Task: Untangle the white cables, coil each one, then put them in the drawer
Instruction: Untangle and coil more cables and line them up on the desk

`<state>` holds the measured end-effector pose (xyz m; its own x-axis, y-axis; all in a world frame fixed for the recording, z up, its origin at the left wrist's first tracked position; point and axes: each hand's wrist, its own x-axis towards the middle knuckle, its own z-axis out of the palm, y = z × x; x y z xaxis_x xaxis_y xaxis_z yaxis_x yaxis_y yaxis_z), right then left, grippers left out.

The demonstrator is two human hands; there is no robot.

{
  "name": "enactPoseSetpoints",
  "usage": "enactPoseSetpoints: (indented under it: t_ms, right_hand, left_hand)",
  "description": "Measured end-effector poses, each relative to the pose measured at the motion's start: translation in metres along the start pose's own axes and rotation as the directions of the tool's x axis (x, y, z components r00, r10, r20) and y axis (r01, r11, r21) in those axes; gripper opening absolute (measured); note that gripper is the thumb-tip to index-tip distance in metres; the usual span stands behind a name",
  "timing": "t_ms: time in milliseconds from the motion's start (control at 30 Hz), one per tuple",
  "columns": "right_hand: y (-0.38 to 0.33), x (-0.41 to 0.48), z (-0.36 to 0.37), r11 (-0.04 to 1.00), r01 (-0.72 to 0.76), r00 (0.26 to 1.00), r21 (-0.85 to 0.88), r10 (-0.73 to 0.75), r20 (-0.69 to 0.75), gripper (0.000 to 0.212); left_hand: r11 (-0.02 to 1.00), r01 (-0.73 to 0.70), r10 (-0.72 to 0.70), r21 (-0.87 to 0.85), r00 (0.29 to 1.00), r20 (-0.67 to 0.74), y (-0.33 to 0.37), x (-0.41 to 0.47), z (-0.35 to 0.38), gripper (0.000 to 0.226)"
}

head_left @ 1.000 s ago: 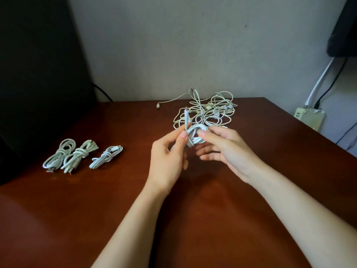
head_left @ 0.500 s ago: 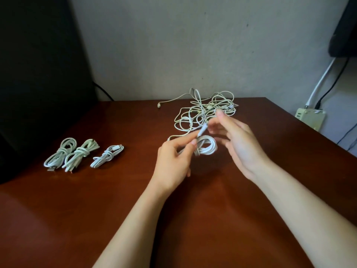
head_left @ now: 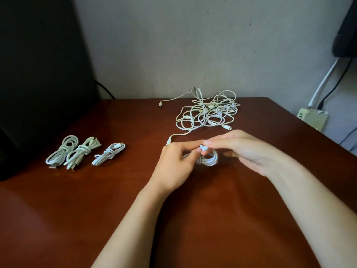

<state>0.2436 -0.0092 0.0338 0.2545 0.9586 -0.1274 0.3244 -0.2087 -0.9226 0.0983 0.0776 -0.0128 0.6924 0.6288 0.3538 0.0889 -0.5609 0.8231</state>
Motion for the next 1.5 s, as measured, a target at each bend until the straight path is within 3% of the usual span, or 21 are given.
enactPoseSetpoints:
  t_ms: [167,433,567,767,967,1133,1267,1400,1500]
  right_hand:
    - [0.003,0.002,0.001,0.997,-0.021,0.999,-0.07,0.024,0.047,0.012]
    - [0.006,0.002,-0.005,1.0,0.023,0.992,0.016,-0.024,0.123,0.012]
    - [0.006,0.002,0.0,0.991,0.126,0.99,0.045,-0.129,0.054,0.01]
    - [0.004,0.003,0.005,0.974,0.223,0.975,0.033,-0.223,-0.017,0.013]
    - [0.003,0.001,0.005,0.979,0.196,0.981,0.051,-0.196,0.003,0.01]
    - [-0.004,-0.004,0.006,0.983,0.181,0.983,0.034,-0.18,-0.034,0.017]
    - [-0.003,-0.003,0.005,0.995,0.082,0.981,0.058,-0.071,-0.182,0.023]
    - [-0.002,-0.002,0.002,0.987,-0.063,0.993,0.149,0.076,-0.085,0.024]
    - [-0.002,-0.002,0.002,0.987,-0.082,0.994,0.14,0.09,-0.056,0.019]
  left_hand:
    - [0.99,0.006,-0.018,0.139,0.996,0.082,0.003,-0.002,-0.005,0.029]
    - [0.956,0.192,-0.14,-0.222,0.963,0.228,0.004,0.001,-0.01,0.03]
    - [0.889,0.261,-0.19,-0.375,0.958,0.216,0.008,0.001,-0.014,0.025]
    - [0.832,0.302,-0.207,-0.466,0.947,0.244,0.005,0.001,-0.016,0.016]
    - [0.798,0.354,-0.205,-0.489,0.921,0.332,0.006,-0.001,-0.023,0.019]
    - [0.806,0.347,-0.231,-0.48,0.93,0.285,0.006,0.0,-0.021,0.017]
    - [0.827,0.298,-0.228,-0.477,0.953,0.201,0.006,0.0,-0.015,0.013]
    - [0.852,0.22,-0.205,-0.476,0.975,0.083,0.008,0.0,-0.011,0.015]
    - [0.863,0.18,-0.191,-0.471,0.981,0.024,0.007,-0.001,-0.007,0.018]
